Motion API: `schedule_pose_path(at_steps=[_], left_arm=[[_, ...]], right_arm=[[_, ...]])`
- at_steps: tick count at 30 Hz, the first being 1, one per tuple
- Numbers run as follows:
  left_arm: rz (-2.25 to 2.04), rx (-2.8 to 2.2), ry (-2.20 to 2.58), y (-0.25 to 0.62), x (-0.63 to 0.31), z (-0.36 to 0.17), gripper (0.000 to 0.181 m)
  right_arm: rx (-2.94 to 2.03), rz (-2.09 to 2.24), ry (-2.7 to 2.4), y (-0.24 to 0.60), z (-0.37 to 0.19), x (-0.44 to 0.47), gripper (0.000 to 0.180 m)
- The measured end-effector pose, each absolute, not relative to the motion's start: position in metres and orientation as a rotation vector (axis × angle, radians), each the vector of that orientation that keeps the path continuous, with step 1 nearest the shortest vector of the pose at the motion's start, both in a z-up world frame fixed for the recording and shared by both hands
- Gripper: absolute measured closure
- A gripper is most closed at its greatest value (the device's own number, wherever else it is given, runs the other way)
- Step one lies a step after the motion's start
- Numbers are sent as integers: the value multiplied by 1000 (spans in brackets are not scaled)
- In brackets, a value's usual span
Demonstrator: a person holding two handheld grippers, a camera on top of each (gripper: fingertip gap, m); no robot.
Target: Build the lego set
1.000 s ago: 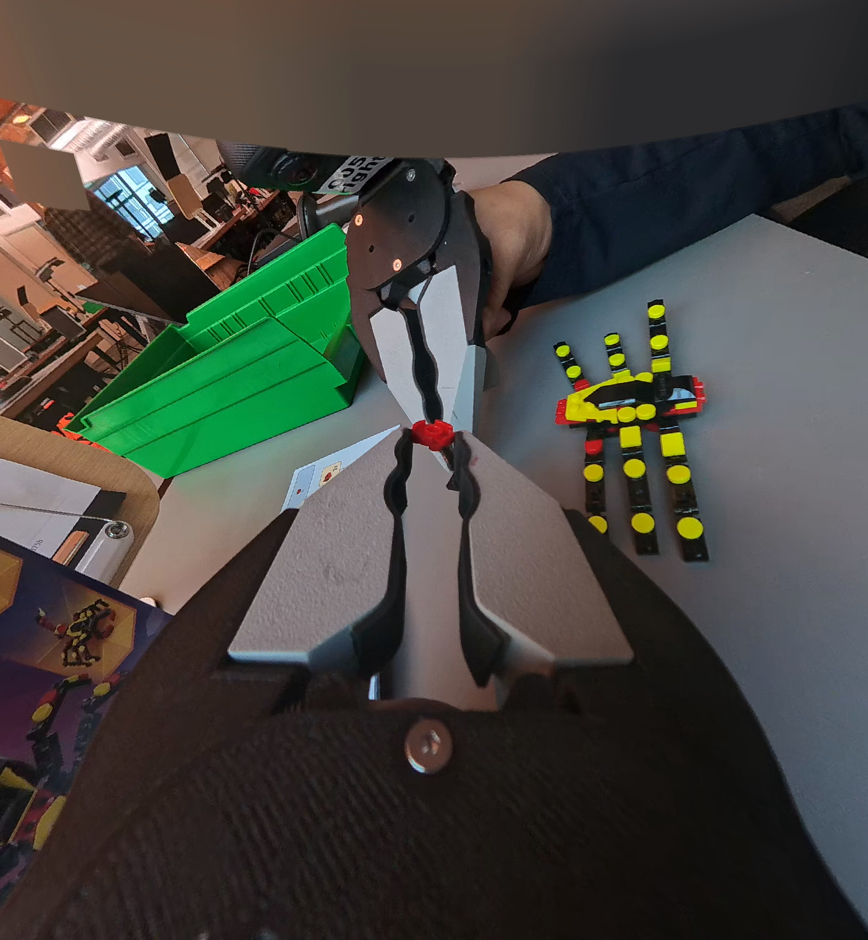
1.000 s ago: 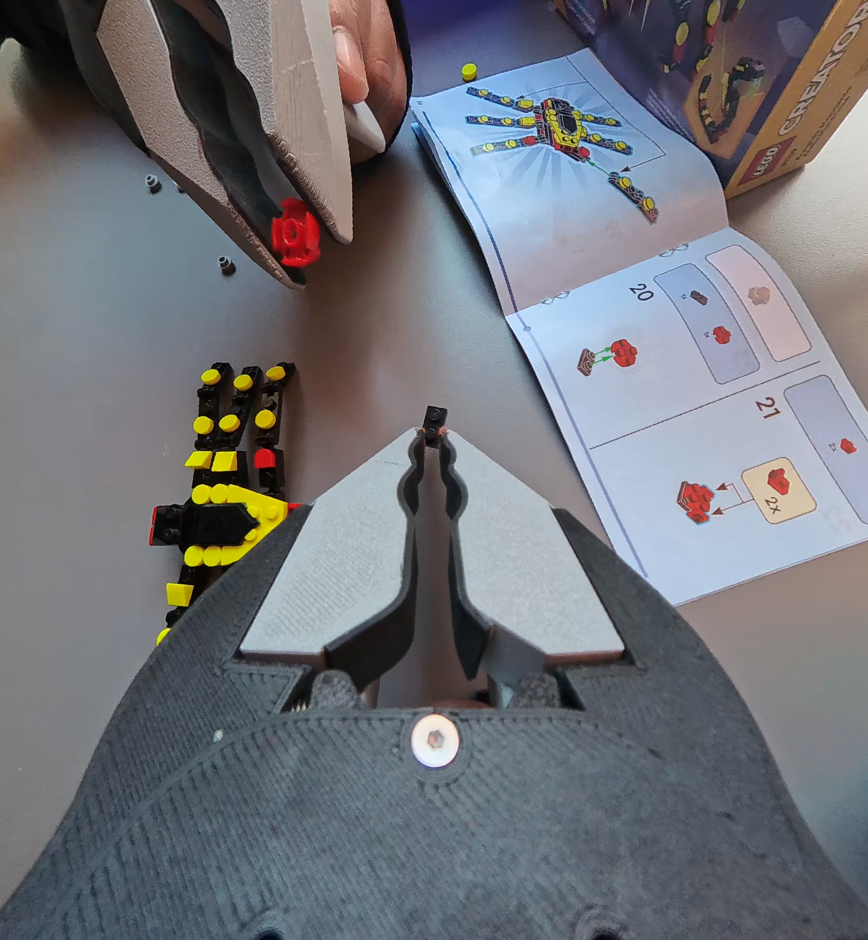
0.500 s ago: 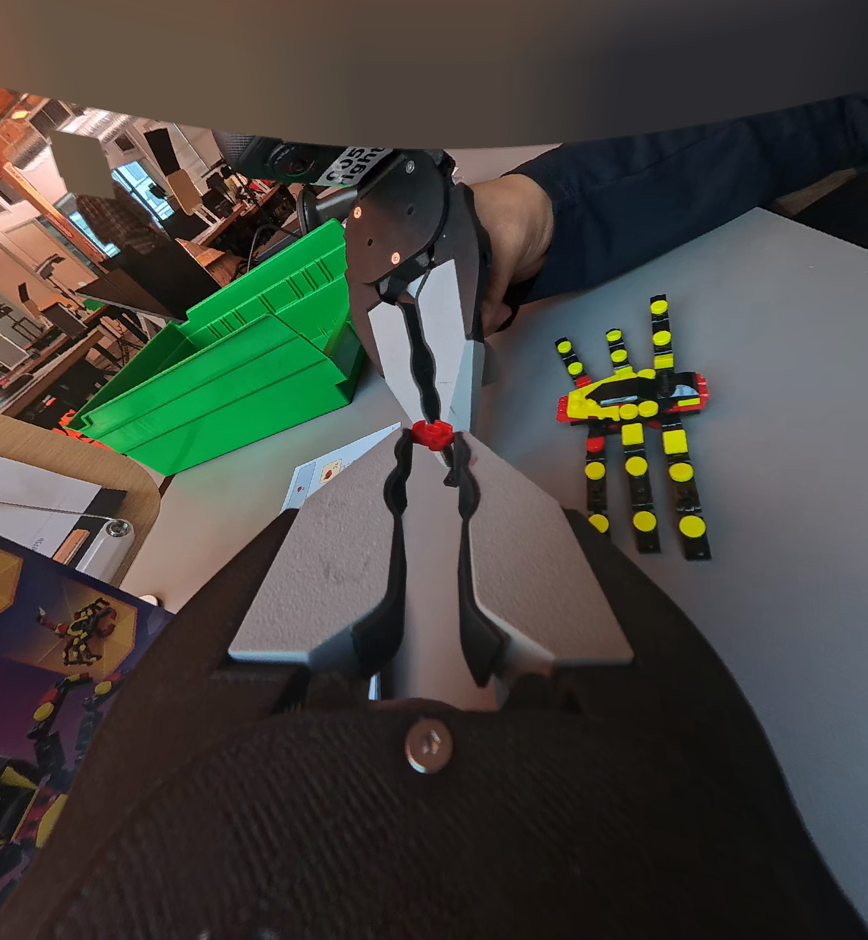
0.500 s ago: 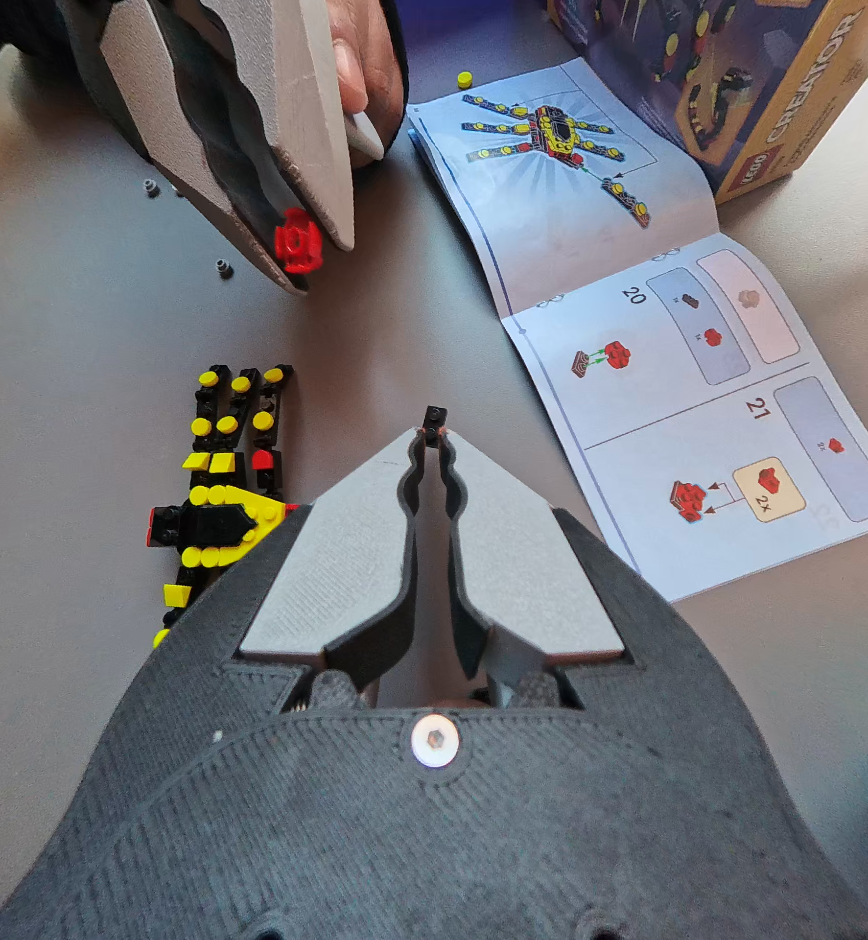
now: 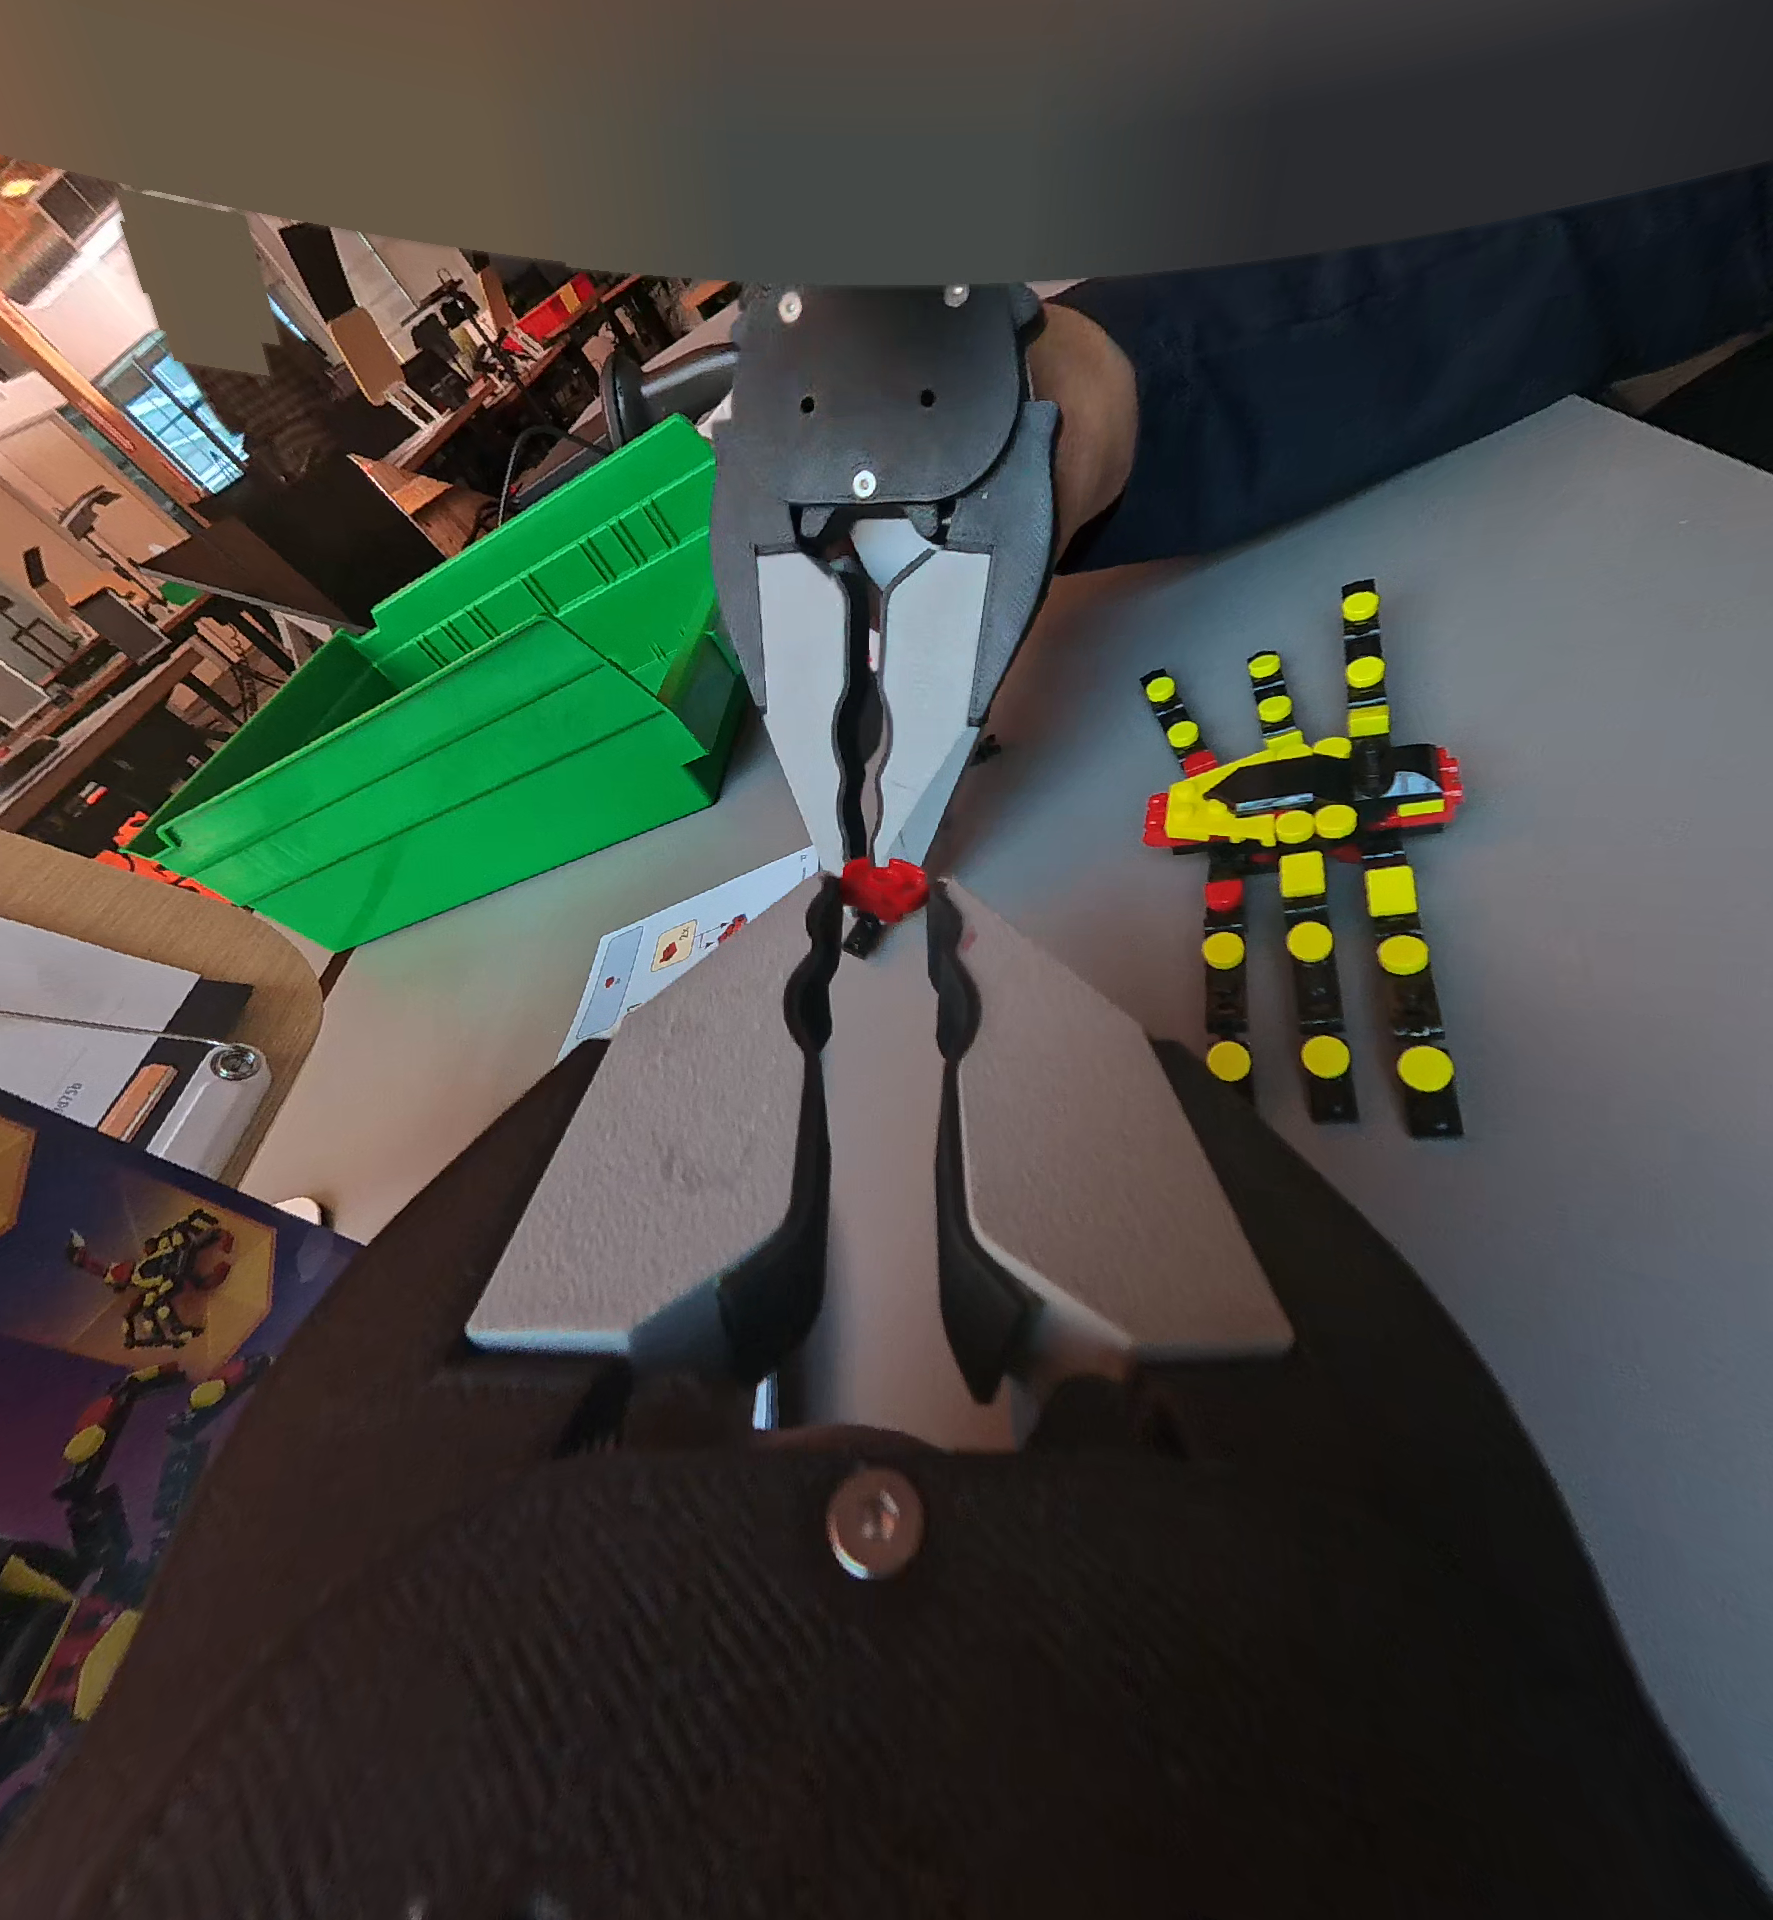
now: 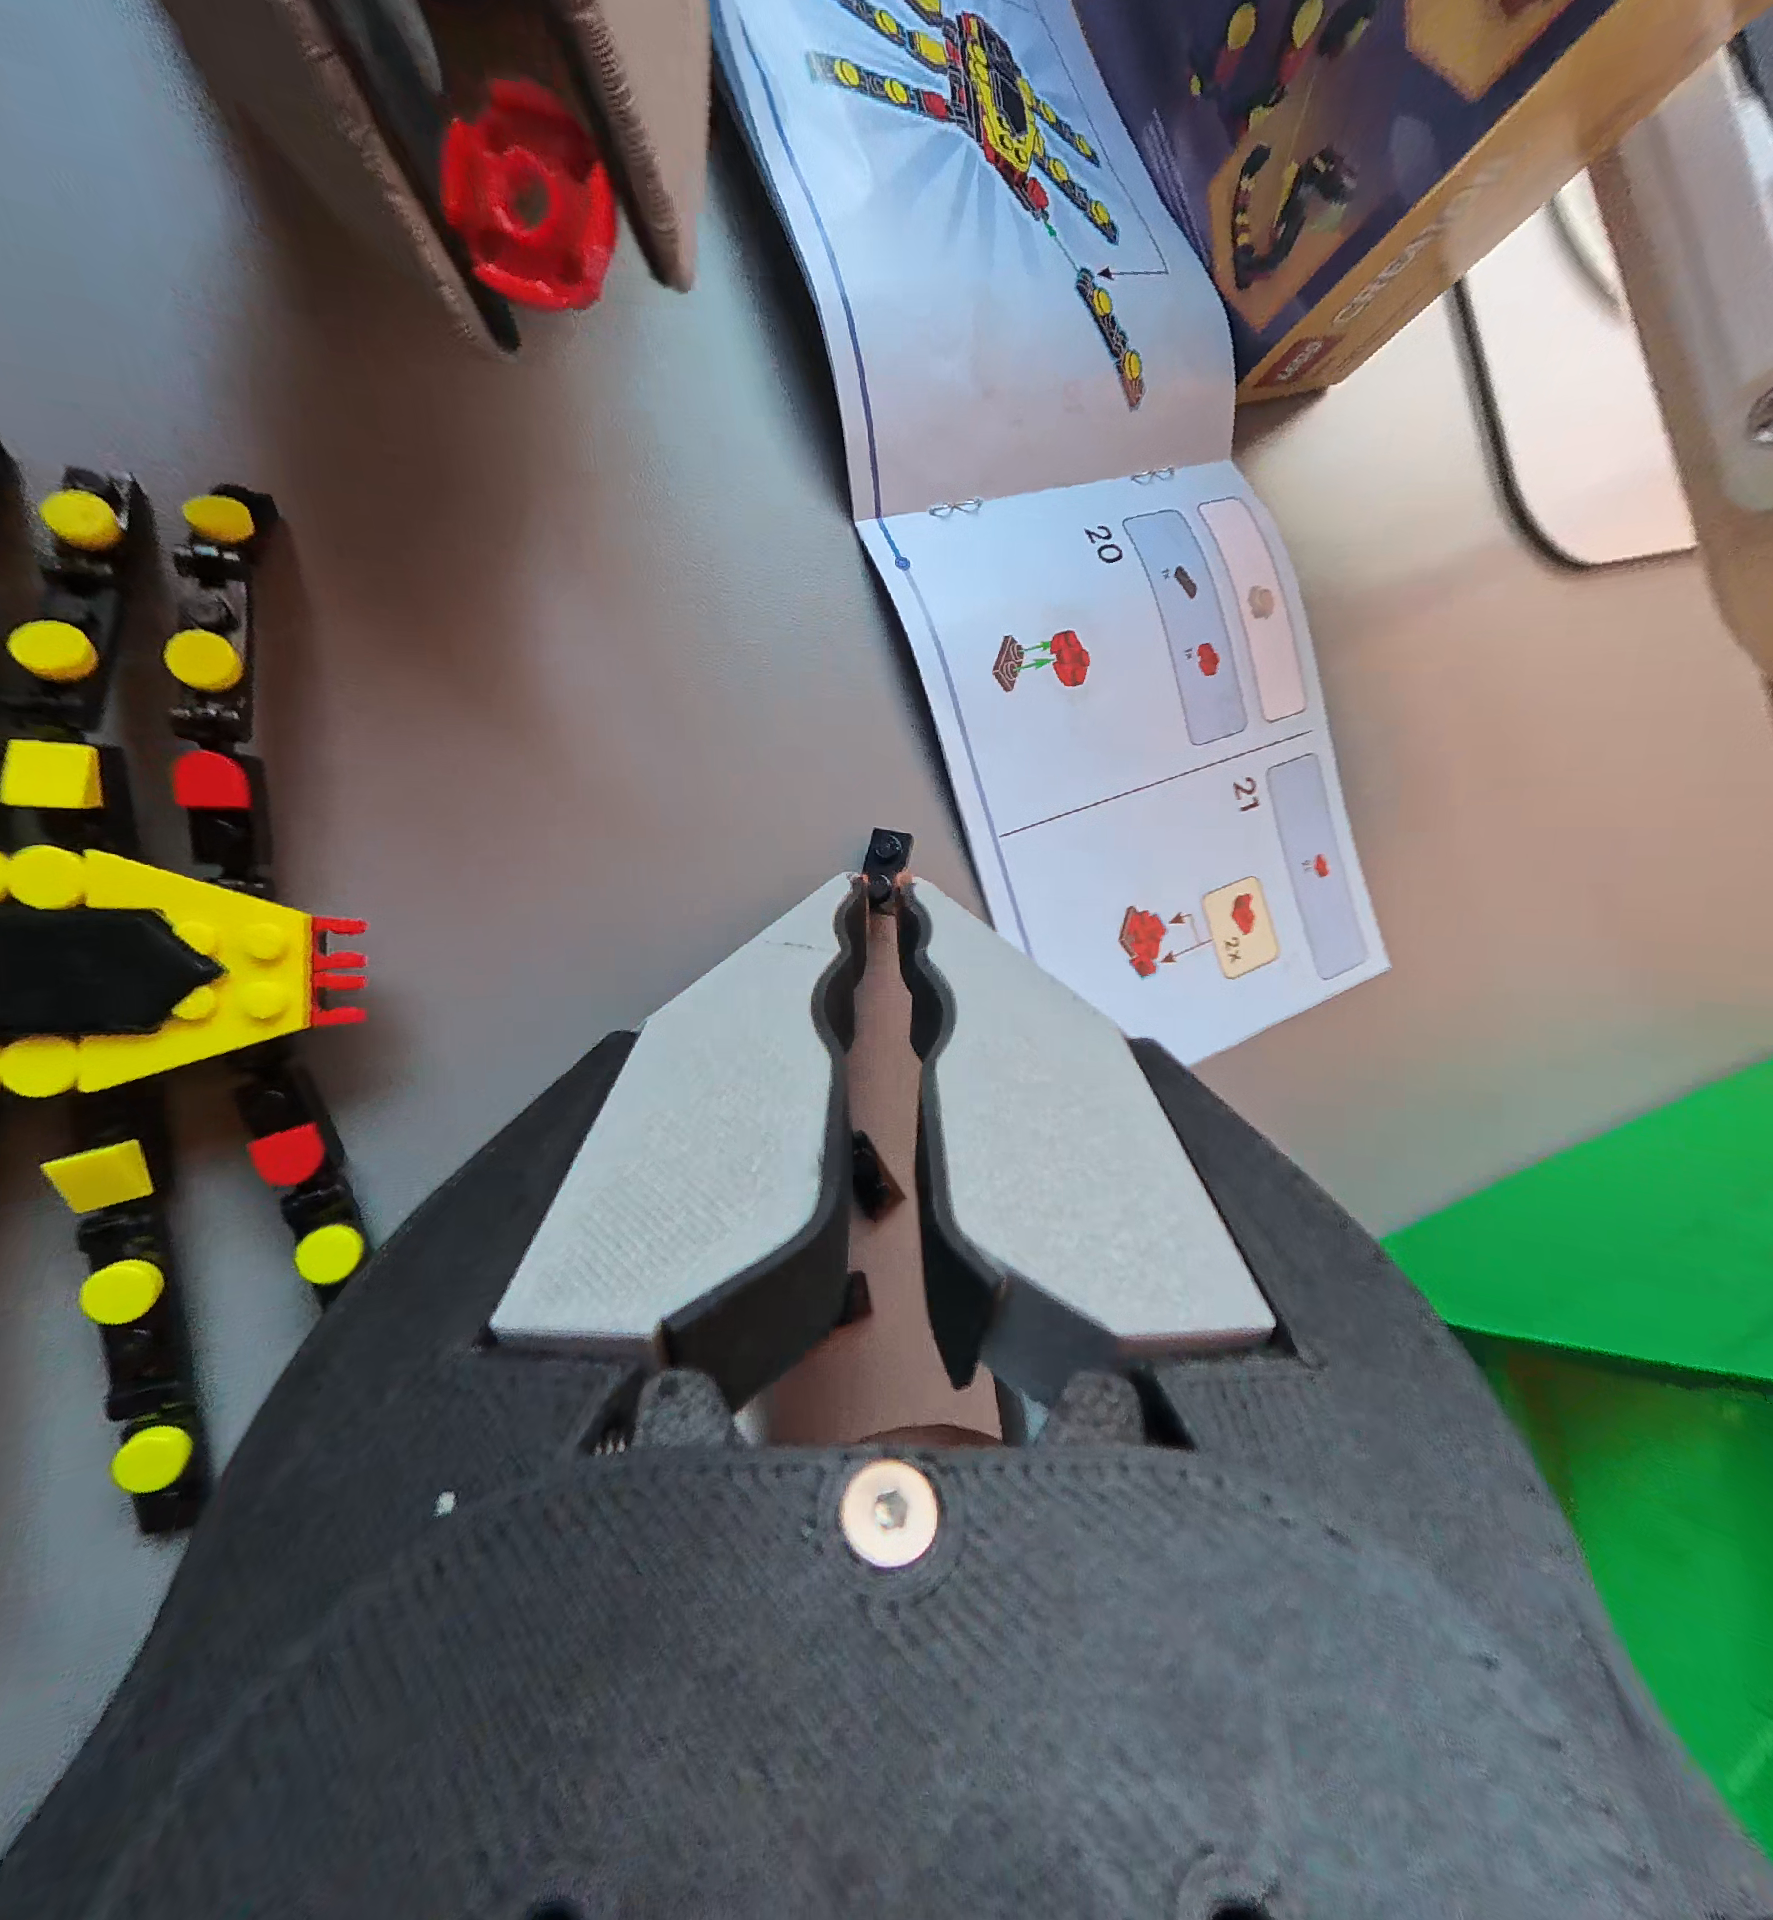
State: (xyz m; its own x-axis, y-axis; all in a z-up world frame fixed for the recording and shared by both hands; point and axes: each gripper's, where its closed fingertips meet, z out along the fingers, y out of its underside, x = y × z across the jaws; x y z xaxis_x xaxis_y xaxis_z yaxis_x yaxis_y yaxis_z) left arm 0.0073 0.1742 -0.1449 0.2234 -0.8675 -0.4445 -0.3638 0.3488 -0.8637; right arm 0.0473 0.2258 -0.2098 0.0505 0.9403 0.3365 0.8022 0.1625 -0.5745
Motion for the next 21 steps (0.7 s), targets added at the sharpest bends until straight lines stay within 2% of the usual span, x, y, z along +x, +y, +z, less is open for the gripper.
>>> schedule_pose_path(at_steps=[1, 18, 21], left_arm=[[-509, -1235, 1366, 174, 7, -145, 167], [-495, -1234, 1376, 174, 8, -147, 167], [-492, -1241, 1379, 174, 8, -147, 167]], right_arm=[[-1636, 226, -1783, 227, -209, 49, 177], [-977, -513, -1949, 237, -197, 67, 177], [-961, -449, -1968, 226, -198, 63, 177]])
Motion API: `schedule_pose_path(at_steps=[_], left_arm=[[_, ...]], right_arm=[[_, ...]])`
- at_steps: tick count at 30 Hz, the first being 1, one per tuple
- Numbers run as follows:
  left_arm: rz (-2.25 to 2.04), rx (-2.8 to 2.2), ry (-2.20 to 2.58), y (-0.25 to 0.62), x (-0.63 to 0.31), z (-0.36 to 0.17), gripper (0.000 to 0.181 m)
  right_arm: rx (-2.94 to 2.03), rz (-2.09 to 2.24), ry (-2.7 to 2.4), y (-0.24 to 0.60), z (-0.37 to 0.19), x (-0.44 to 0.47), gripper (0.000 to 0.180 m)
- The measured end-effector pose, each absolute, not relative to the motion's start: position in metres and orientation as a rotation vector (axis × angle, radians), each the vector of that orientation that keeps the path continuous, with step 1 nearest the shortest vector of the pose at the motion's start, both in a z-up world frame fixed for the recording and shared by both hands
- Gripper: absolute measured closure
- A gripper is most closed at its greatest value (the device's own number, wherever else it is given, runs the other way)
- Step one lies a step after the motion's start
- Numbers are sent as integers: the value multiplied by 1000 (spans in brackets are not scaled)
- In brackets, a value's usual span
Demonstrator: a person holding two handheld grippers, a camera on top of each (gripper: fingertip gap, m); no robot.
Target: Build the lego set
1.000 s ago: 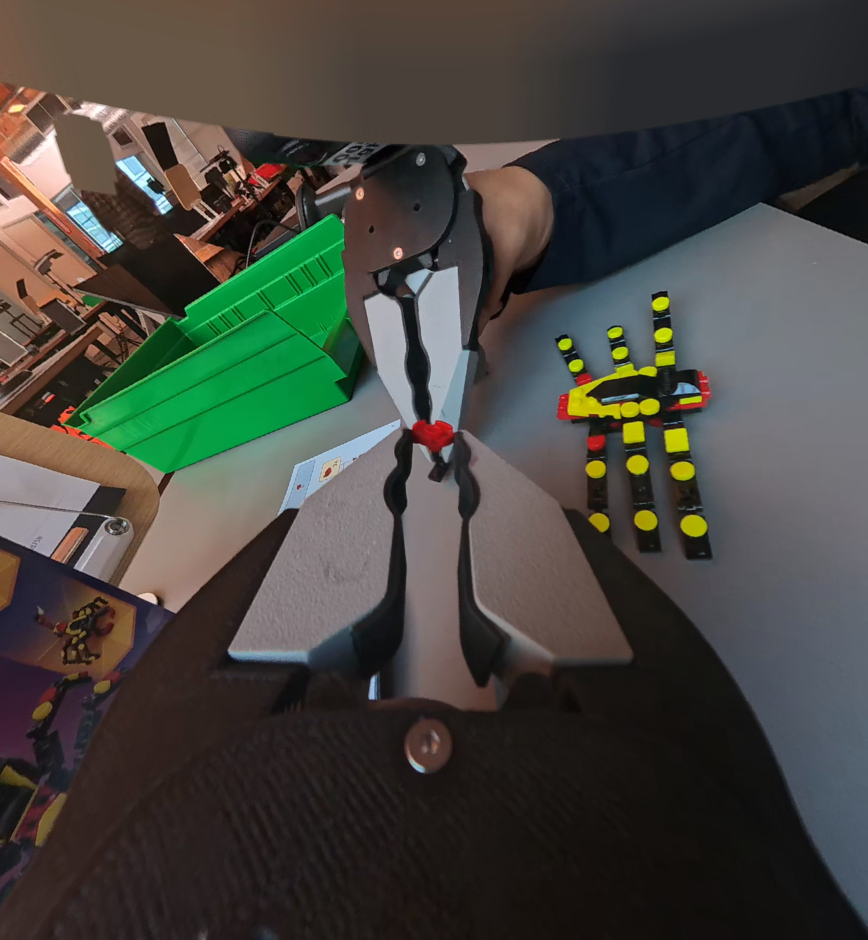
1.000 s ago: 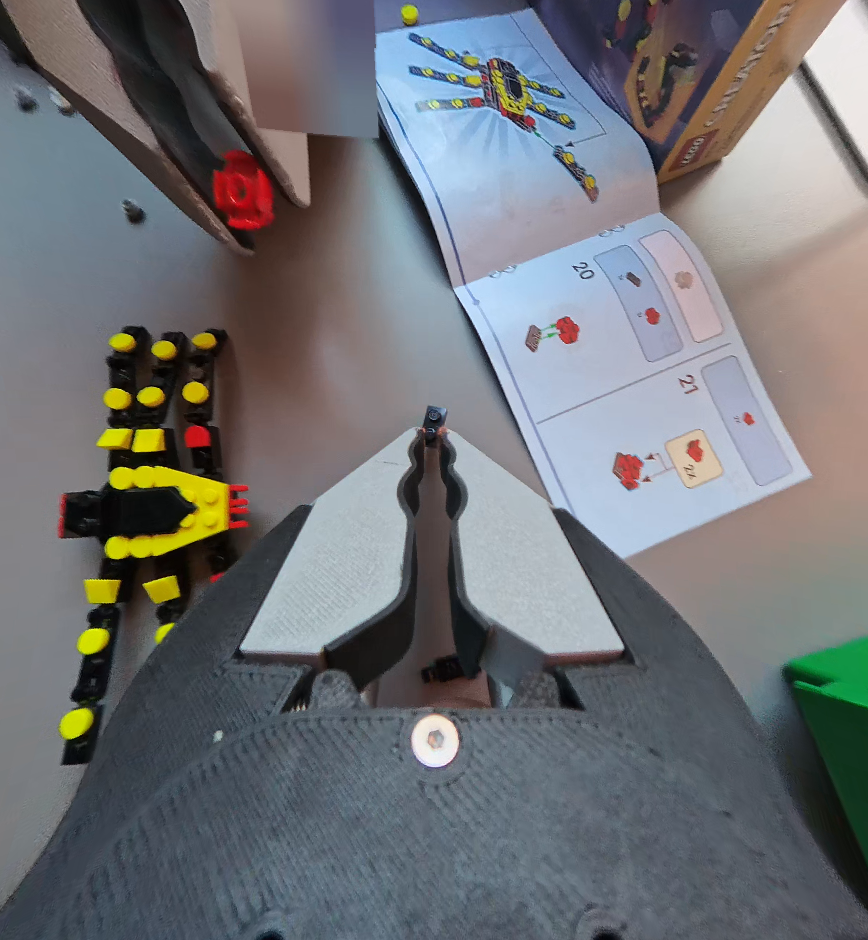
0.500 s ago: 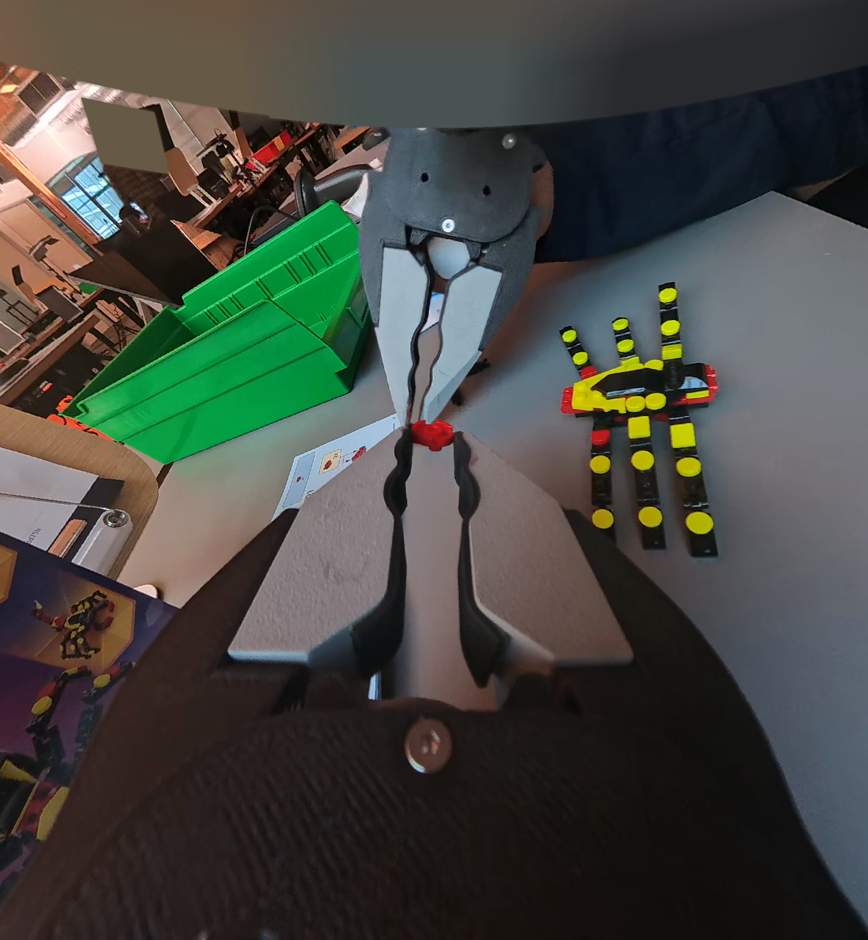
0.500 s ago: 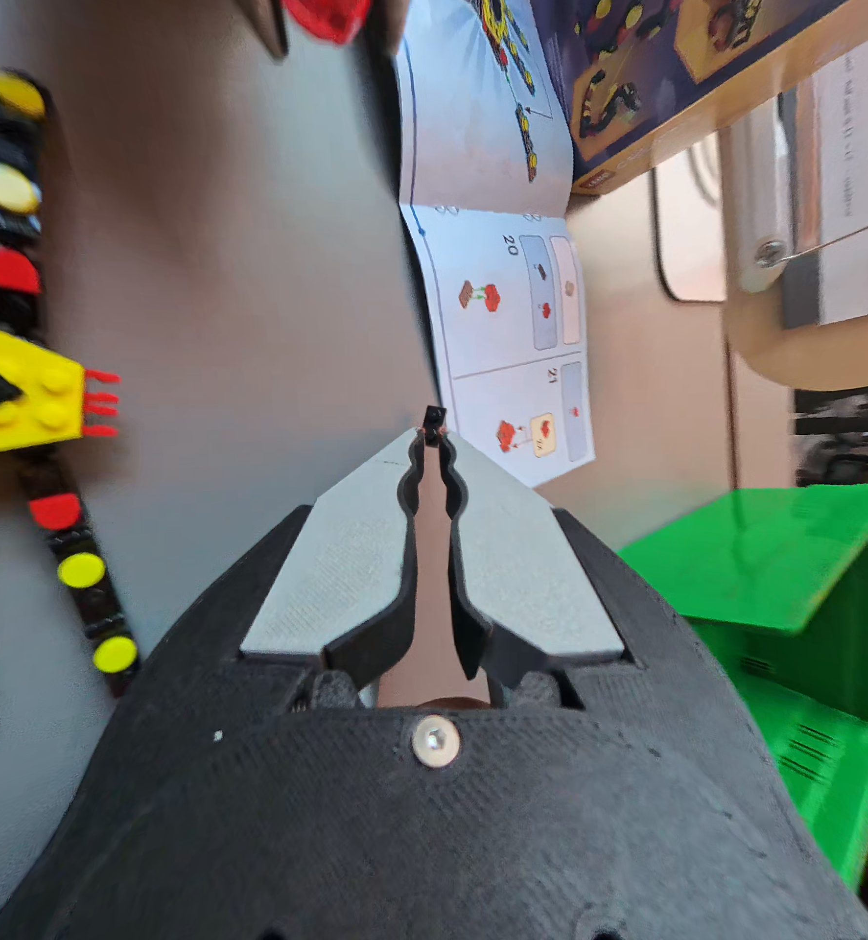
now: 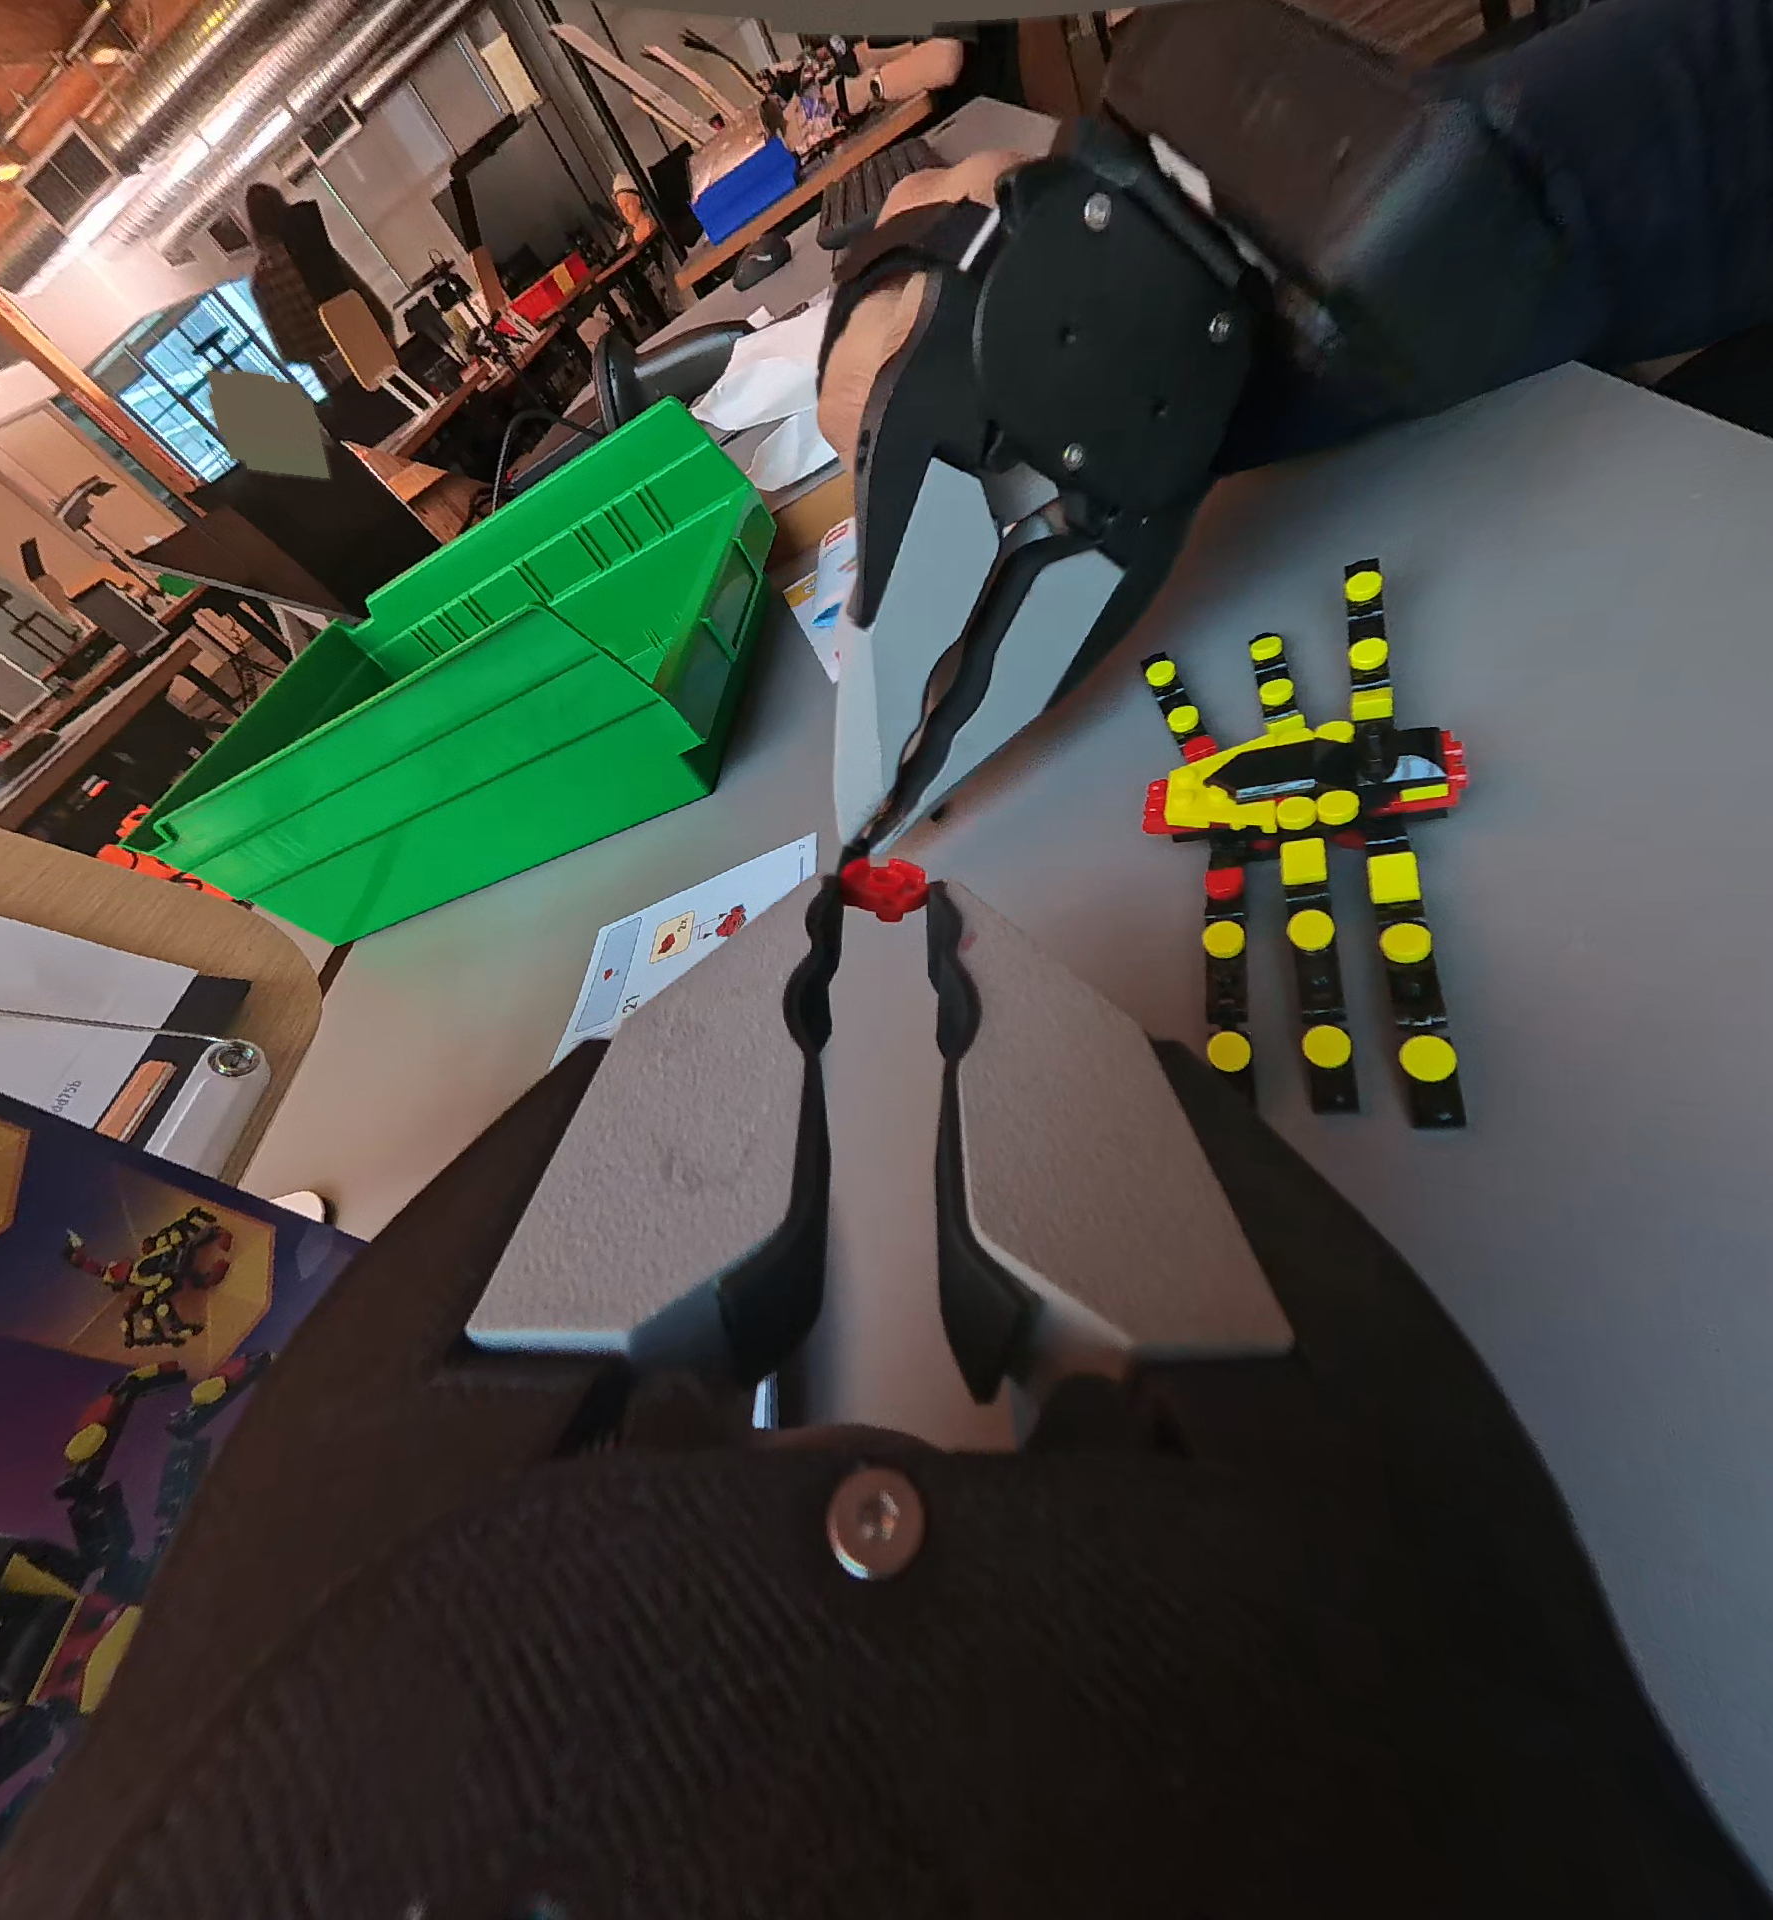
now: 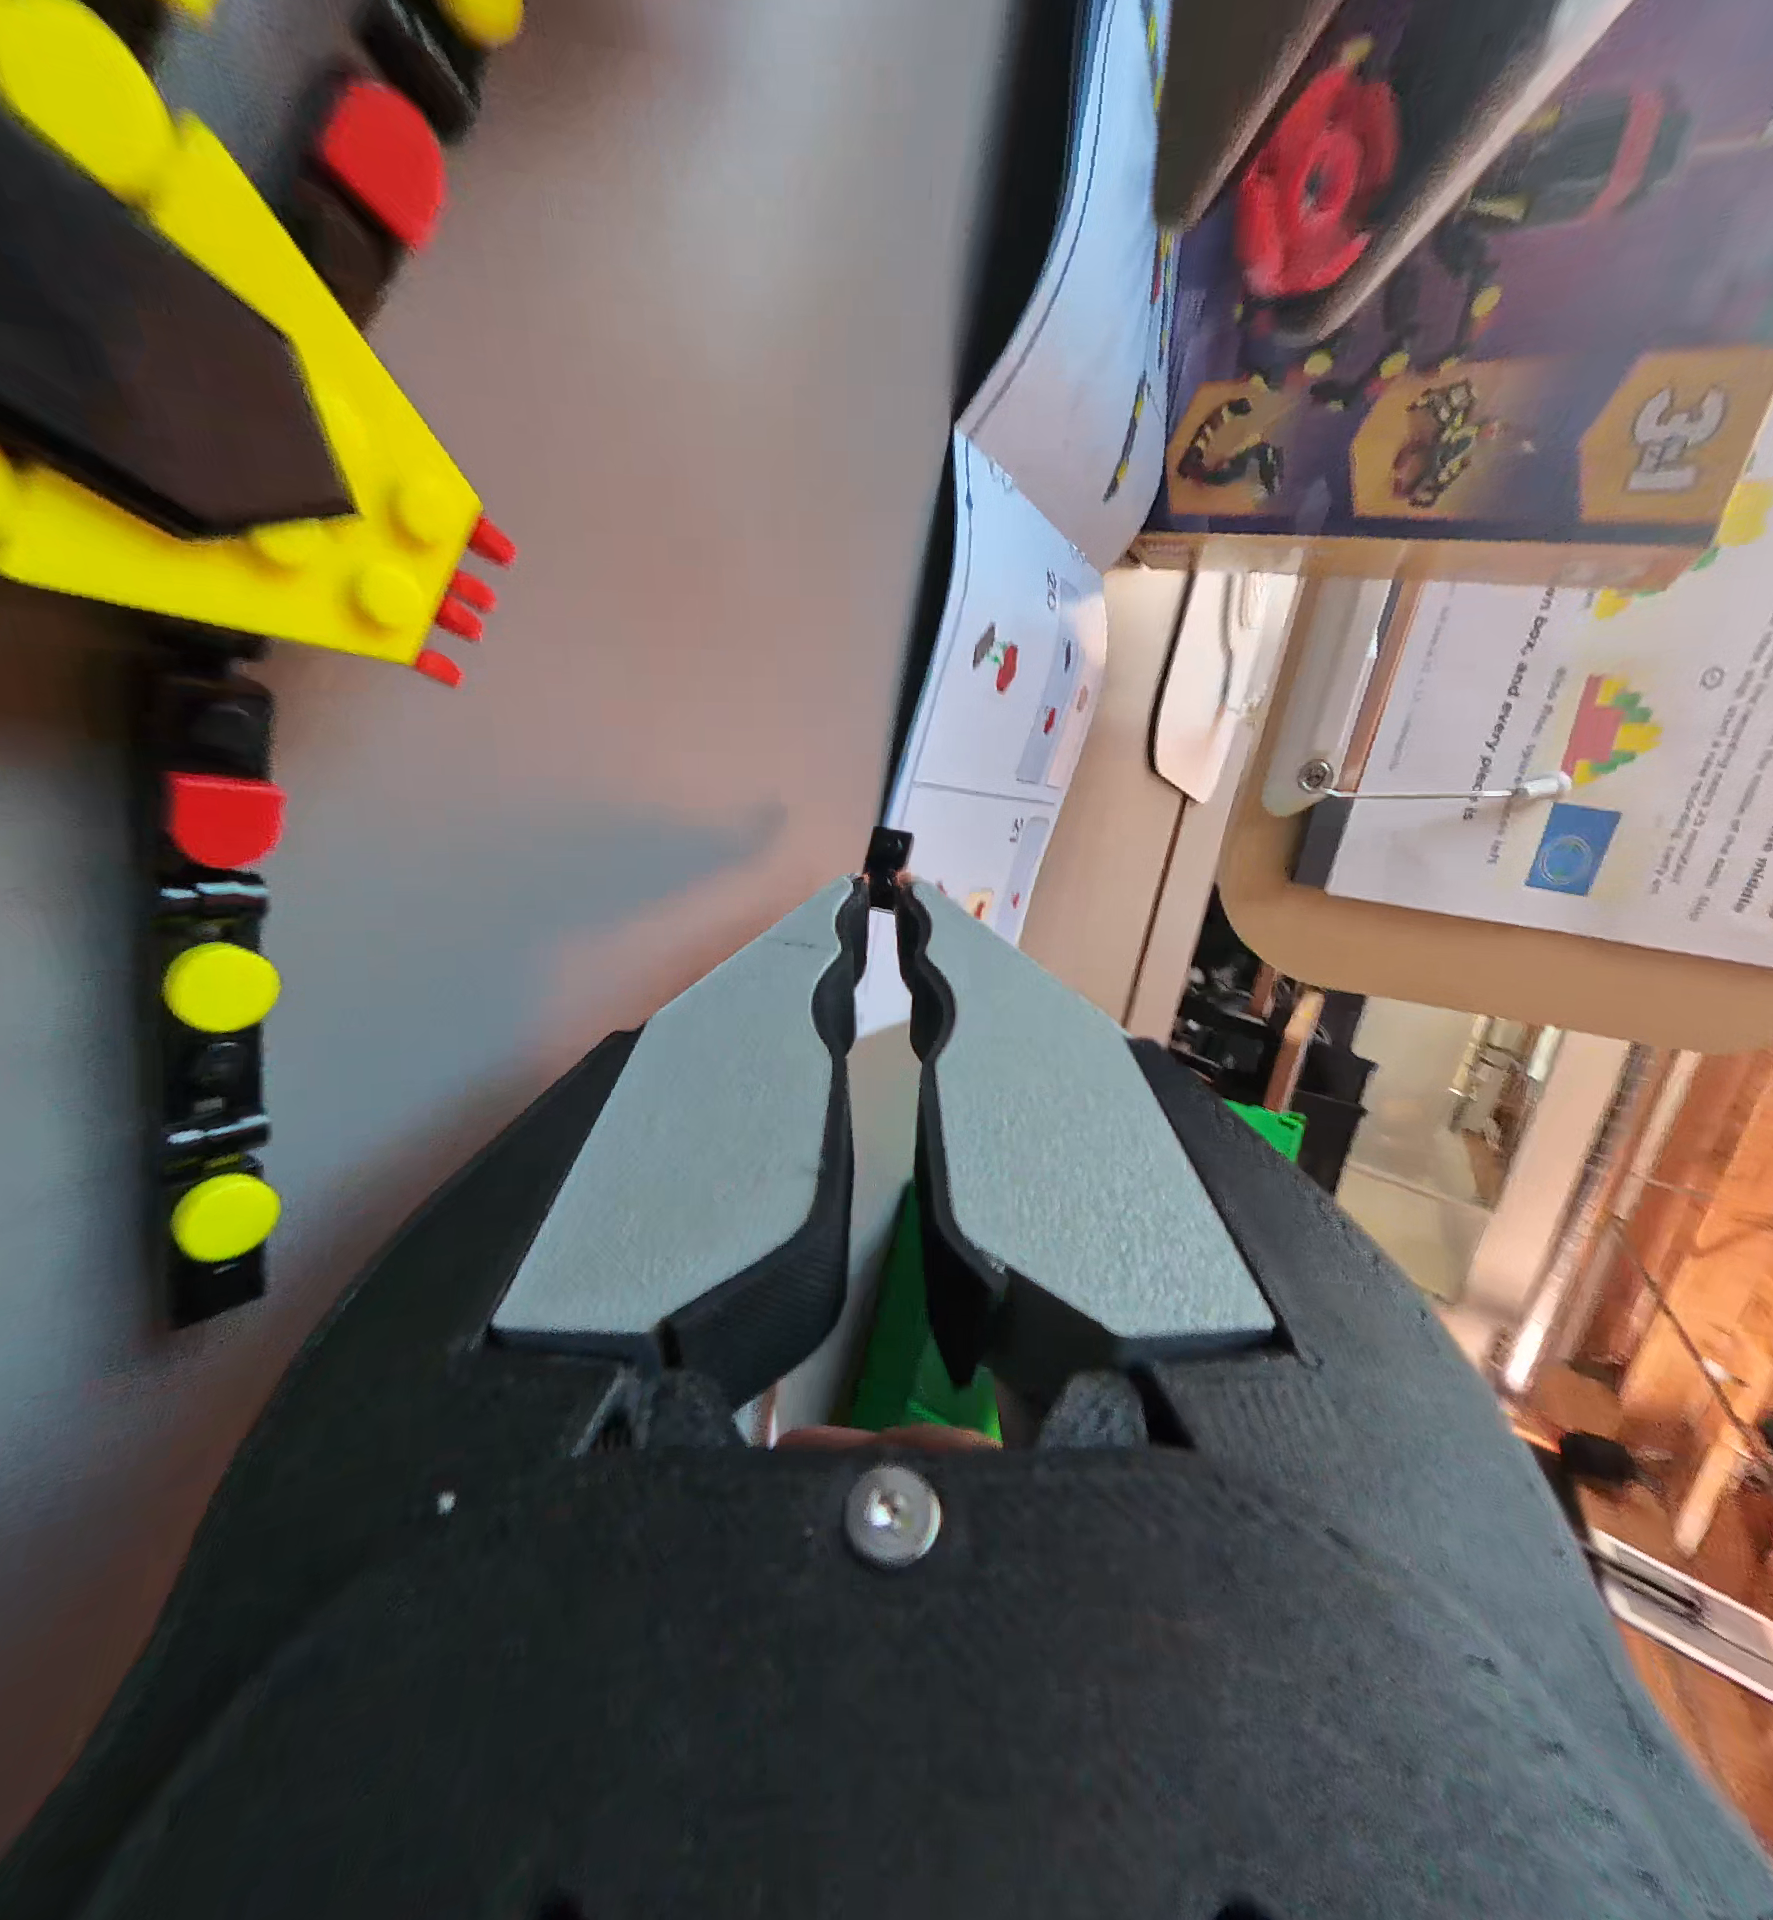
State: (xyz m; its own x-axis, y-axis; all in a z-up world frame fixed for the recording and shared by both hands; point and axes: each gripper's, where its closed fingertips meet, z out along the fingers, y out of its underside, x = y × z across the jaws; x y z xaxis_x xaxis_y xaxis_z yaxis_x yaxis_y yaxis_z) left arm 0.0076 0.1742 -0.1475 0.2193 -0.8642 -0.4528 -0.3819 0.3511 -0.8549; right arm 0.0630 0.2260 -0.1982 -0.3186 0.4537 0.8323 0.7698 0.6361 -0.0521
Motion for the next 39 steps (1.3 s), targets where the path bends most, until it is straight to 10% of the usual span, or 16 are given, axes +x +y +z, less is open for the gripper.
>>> schedule_pose_path(at_steps=[39], left_arm=[[-486, -1254, 1385, 176, 8, -150, 168]], right_arm=[[-1876, 753, -1628, 218, -198, 69, 167]])
